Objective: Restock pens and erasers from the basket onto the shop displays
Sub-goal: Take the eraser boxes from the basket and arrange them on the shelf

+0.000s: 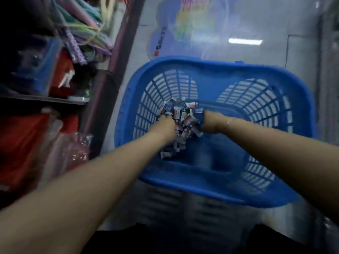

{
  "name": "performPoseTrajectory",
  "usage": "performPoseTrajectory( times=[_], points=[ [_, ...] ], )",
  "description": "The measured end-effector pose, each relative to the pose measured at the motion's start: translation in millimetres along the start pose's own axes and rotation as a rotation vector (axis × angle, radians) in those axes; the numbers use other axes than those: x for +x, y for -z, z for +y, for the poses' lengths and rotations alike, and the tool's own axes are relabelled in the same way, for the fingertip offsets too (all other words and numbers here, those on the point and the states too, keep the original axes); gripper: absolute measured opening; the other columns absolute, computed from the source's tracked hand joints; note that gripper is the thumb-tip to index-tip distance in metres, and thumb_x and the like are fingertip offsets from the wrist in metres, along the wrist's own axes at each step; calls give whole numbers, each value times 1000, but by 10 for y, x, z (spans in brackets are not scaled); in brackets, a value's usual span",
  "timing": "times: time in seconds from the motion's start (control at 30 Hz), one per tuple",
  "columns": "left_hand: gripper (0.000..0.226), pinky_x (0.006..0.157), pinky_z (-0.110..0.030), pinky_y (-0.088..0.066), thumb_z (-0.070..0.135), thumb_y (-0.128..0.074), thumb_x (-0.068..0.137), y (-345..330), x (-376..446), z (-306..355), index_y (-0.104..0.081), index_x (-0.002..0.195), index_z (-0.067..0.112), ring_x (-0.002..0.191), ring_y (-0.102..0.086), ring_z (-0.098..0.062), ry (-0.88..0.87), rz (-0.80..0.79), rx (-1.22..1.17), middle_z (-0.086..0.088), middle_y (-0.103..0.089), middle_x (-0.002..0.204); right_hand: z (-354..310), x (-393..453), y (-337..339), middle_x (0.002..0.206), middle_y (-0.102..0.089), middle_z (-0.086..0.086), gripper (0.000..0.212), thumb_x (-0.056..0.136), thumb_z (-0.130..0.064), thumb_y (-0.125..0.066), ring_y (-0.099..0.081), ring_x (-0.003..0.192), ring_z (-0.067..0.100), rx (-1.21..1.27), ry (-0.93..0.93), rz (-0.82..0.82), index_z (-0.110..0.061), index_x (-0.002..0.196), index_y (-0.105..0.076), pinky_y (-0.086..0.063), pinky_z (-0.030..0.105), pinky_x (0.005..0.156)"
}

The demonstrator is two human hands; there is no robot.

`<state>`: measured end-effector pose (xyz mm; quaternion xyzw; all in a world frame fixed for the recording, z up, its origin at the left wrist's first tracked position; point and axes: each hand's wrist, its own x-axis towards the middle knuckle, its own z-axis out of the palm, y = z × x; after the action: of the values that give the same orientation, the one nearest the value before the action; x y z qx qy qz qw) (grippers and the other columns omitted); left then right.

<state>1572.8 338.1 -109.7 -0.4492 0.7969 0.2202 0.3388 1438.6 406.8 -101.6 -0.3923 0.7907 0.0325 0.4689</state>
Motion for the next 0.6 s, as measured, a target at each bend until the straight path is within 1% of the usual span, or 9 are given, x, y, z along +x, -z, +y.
performPoseTrajectory(
  times=[0.07, 0.13, 0.2, 0.27, 0.3, 0.37, 0.43, 0.5, 0.6],
  points=[
    [50, 82, -44, -44, 5, -43, 95, -87, 332, 29, -25, 141, 0, 116, -49, -39, 38, -19, 201, -22, -33, 143, -44, 321, -74, 110, -60, 20, 38, 95, -25, -51, -59, 103, 32, -107, 59, 32, 2, 123, -50, -47, 33, 79],
    [55, 76, -42, -42, 9, -43, 97, -236, 542, 28, -18, 145, 0, 116, -50, -36, 96, -20, 329, -18, -43, 138, -64, 530, -222, 121, -58, 16, 41, 97, -36, -46, -58, 100, 31, -164, 74, -54, -2, 116, -57, -47, 32, 79],
    [71, 76, -41, -41, 16, -44, 98, -413, 685, 4, 3, 148, 0, 121, -49, -34, 159, -24, 348, -15, -44, 140, -74, 663, -445, 143, -43, 13, 59, 96, -48, -41, -49, 122, 31, -121, 43, -179, -6, 138, -43, -45, 30, 91],
    [86, 83, -42, -45, 26, -50, 96, -558, 786, -26, 15, 147, 3, 123, -47, -34, 194, -25, 225, -18, -40, 142, -66, 779, -650, 155, -21, 17, 78, 92, -57, -43, -27, 139, 34, -52, -15, -197, -11, 150, -19, -33, 36, 110],
    [94, 87, -43, -45, 34, -54, 94, -579, 812, -36, 19, 147, 8, 124, -46, -36, 223, -12, 95, -21, -34, 145, -68, 813, -689, 156, -17, 18, 81, 92, -57, -43, -22, 142, 34, 24, -18, -178, -9, 151, -14, -26, 37, 113],
    [107, 93, -43, -44, 50, -60, 86, -563, 804, -56, 22, 147, 21, 127, -40, -42, 274, -21, -131, -26, -16, 150, -103, 886, -703, 151, -29, 19, 67, 97, -44, -41, -30, 138, 32, 322, 0, -151, -1, 146, -27, -29, 29, 109],
    [104, 95, -43, -44, 54, -63, 81, -573, 754, -82, 14, 148, 30, 122, -43, -46, 242, -10, -269, -28, -12, 147, -149, 914, -729, 149, -30, 17, 63, 94, -37, -54, -34, 134, 32, 640, -74, 10, -8, 144, -30, -34, 28, 102],
    [83, 87, -37, -47, 44, -67, 82, -621, 706, -101, -9, 141, 33, 110, -49, -43, 182, 43, -432, -25, -20, 138, -144, 907, -779, 143, -22, 19, 81, 79, -39, -72, -35, 126, 36, 723, -235, 259, -17, 142, -26, -42, 32, 90],
    [54, 86, -35, -44, 34, -69, 82, -637, 723, -109, -29, 118, 28, 107, -43, -36, 199, 76, -679, -22, -24, 131, -54, 934, -822, 131, -29, 18, 80, 71, -34, -80, -45, 105, 31, 730, -218, 294, -18, 134, -33, -53, 34, 71]
  ],
)
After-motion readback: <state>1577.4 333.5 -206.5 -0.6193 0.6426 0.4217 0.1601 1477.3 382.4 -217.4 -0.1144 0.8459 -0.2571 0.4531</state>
